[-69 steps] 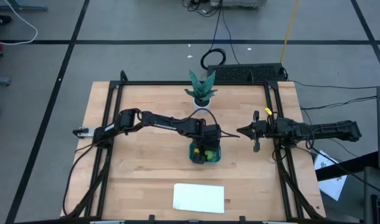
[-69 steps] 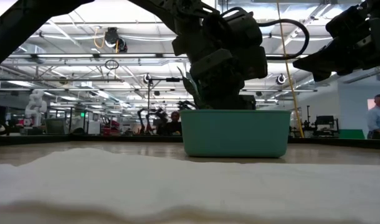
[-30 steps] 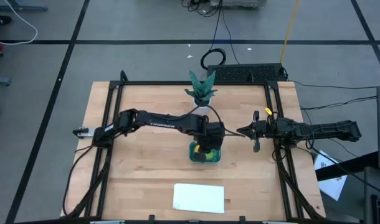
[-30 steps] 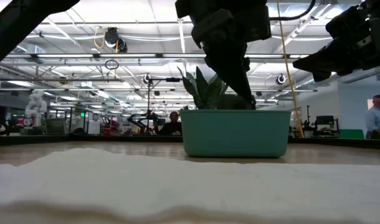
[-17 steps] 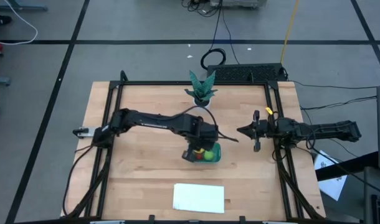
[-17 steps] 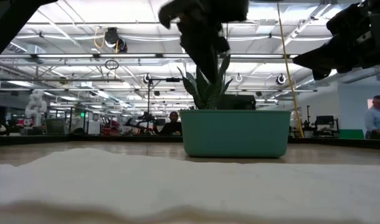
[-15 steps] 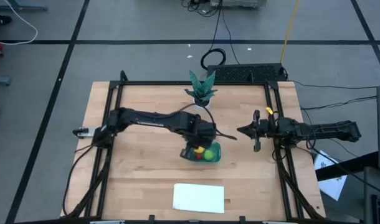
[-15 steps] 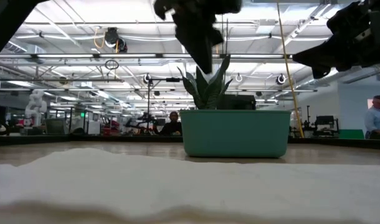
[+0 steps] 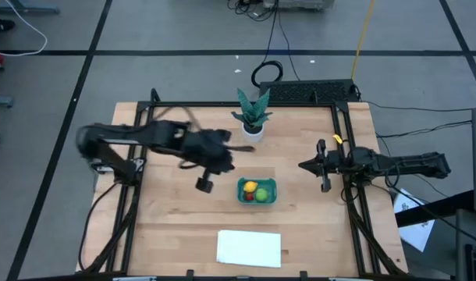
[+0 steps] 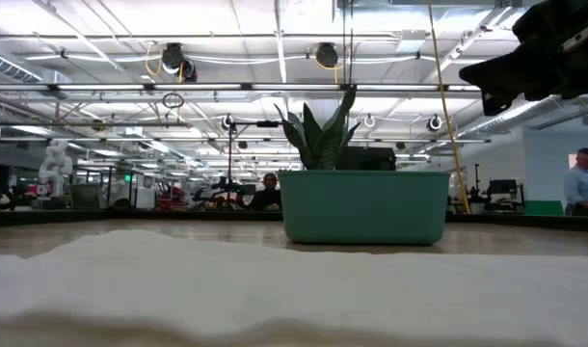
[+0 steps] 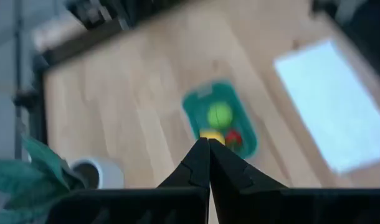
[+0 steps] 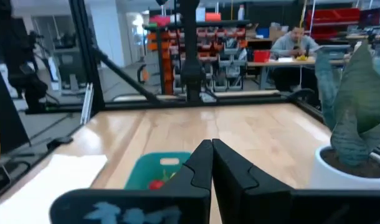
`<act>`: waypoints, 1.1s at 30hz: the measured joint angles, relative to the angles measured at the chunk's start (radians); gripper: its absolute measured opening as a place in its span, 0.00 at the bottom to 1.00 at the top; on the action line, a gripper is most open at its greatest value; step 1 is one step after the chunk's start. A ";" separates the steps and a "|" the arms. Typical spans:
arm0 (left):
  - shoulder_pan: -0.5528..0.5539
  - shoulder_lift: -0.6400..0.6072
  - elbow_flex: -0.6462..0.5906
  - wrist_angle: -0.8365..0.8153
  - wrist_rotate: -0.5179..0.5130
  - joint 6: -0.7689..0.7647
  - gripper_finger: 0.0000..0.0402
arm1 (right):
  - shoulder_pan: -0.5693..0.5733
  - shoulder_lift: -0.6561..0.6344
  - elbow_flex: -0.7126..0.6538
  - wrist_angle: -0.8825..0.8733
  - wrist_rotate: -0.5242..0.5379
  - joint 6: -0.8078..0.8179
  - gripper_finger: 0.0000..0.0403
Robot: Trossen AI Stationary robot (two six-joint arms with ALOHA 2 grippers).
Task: Pick and placing Produce into tupperware
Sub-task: Return To Home Position
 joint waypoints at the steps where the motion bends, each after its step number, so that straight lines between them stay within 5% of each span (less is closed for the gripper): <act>1: 0.000 -0.052 -0.064 0.064 0.010 0.000 0.00 | 0.000 -0.011 0.000 -0.003 -0.001 0.005 0.00; 11: 0.045 -0.528 -0.784 0.632 0.011 -0.124 0.00 | 0.000 -0.085 0.001 -0.020 -0.002 0.028 0.00; 15: 0.013 -0.702 -1.003 0.783 -0.118 -0.197 0.00 | 0.000 -0.107 0.001 -0.021 -0.002 0.036 0.00; 25: -0.086 -1.047 -1.437 1.138 -0.238 -0.250 0.00 | -0.010 -0.181 0.001 -0.081 0.001 0.050 0.00; 29: -0.110 -1.102 -1.567 1.320 -0.184 -0.238 0.00 | -0.010 -0.205 0.001 -0.079 0.001 0.055 0.00; 33: -0.113 -1.103 -1.631 1.364 -0.263 -0.213 0.00 | -0.010 -0.203 0.001 -0.072 0.002 0.051 0.00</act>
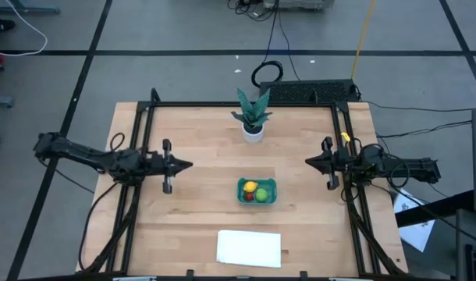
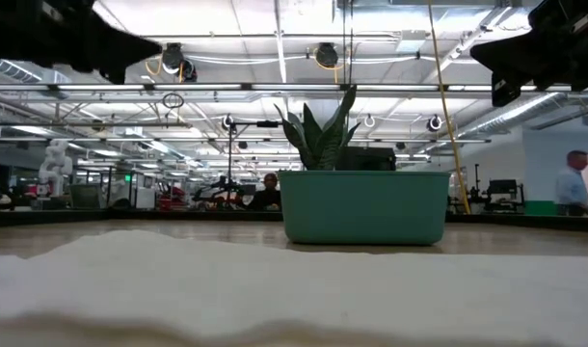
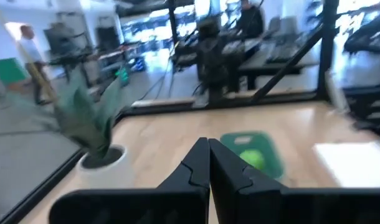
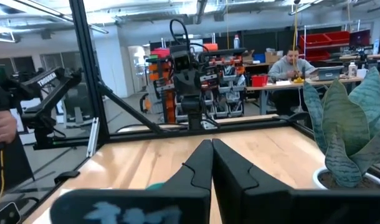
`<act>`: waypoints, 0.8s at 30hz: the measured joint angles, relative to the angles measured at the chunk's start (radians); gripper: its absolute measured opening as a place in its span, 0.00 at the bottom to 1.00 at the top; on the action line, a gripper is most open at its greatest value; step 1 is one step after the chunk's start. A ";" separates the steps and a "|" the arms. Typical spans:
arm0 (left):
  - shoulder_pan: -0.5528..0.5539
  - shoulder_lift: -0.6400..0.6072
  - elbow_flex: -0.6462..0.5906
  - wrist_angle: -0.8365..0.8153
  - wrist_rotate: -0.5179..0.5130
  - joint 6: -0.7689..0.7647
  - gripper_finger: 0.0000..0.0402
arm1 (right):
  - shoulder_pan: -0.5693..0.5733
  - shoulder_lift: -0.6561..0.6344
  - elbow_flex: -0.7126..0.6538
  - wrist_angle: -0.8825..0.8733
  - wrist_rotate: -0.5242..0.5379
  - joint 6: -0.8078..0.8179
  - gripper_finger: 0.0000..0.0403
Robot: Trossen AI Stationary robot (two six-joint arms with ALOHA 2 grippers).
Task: Pick and placing Produce into tupperware
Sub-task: Return To Home Position
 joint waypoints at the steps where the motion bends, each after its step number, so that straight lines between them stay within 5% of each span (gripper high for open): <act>1: 0.003 0.001 -0.007 0.000 -0.011 0.006 0.00 | 0.000 0.000 0.000 -0.001 0.000 0.000 0.00; 9: 0.121 -0.039 -0.011 0.025 0.072 0.085 0.00 | 0.000 0.000 0.000 -0.001 0.004 -0.023 0.00; 16: 0.248 -0.070 -0.011 0.013 0.322 0.027 0.00 | 0.000 0.000 0.000 -0.013 0.005 -0.014 0.00; 24: 0.131 -0.089 -0.010 -0.108 0.183 0.030 0.00 | 0.000 0.000 0.000 -0.032 0.005 0.020 0.00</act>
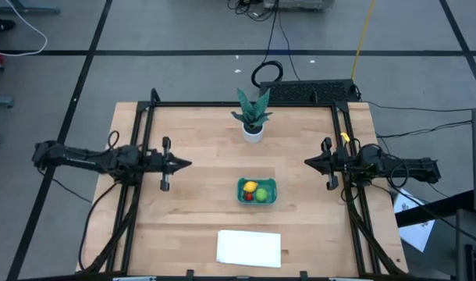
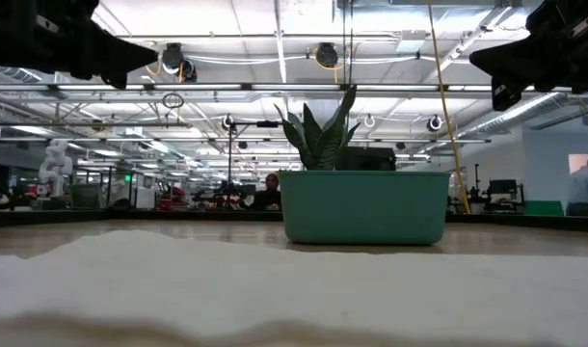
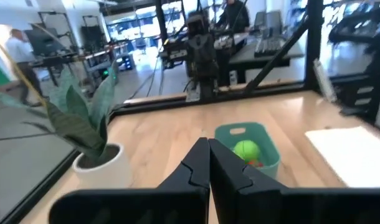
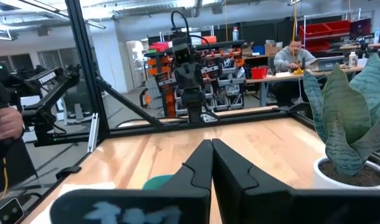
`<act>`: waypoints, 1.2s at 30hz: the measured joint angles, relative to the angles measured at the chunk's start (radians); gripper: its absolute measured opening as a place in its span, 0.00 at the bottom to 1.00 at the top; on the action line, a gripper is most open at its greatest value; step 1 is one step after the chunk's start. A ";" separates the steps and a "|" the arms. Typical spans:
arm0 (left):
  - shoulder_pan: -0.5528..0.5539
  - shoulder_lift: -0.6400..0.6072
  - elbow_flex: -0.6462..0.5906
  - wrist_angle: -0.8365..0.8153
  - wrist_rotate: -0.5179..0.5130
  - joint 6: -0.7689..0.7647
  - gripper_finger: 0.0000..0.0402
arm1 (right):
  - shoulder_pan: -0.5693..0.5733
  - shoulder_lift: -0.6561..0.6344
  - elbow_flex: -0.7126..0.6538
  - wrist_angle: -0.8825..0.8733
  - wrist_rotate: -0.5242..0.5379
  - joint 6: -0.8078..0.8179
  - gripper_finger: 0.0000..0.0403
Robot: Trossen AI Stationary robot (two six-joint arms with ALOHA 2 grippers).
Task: Pick and placing Produce into tupperware
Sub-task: Return To Home Position
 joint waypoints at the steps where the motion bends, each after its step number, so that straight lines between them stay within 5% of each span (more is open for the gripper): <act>1: -0.024 -0.005 0.000 -0.013 -0.038 0.008 0.00 | 0.000 0.000 0.000 0.000 0.000 0.004 0.00; 7: -0.144 -0.057 0.000 -0.056 -0.153 0.093 0.00 | 0.000 0.000 0.000 0.000 0.000 0.002 0.00; 17: -0.164 -0.237 0.000 -0.192 -0.161 0.163 0.00 | 0.000 -0.001 0.000 0.017 -0.004 -0.009 0.00; 28: -0.153 -0.335 0.000 -0.318 -0.094 0.108 0.00 | 0.000 -0.001 0.000 0.039 -0.008 -0.029 0.00; 36: -0.124 -0.335 -0.095 -0.136 -0.010 0.077 0.00 | 0.000 -0.001 0.000 0.038 -0.031 -0.020 0.00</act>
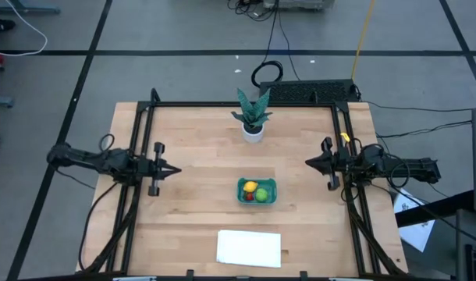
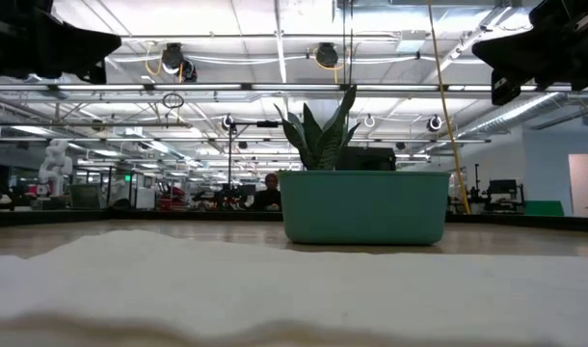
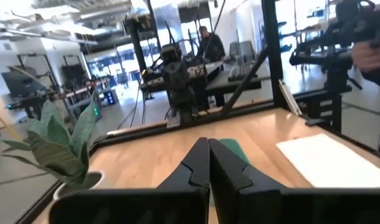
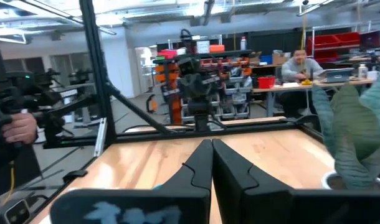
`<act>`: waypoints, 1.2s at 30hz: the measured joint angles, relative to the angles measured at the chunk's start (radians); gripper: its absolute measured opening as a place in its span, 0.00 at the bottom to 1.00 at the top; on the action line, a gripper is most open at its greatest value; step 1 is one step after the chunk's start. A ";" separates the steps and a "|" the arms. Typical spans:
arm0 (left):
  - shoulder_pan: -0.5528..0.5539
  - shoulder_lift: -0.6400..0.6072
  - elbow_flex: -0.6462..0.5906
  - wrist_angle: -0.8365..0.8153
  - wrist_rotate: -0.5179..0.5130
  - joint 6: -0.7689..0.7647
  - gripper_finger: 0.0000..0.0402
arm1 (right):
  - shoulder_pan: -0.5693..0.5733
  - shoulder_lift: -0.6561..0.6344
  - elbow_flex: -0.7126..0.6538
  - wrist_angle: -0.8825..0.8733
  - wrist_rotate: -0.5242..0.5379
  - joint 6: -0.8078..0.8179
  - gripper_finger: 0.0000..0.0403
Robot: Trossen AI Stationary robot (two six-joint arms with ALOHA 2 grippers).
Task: Pick and placing Produce into tupperware
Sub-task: Return To Home Position
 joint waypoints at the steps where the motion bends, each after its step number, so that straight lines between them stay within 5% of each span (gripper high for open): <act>1: 0.005 0.000 -0.019 0.033 0.006 -0.001 0.00 | 0.000 0.000 0.000 0.000 -0.004 0.001 0.00; 36: 0.085 0.002 -0.068 0.082 0.060 -0.152 0.00 | 0.001 0.000 0.000 -0.023 -0.003 0.002 0.00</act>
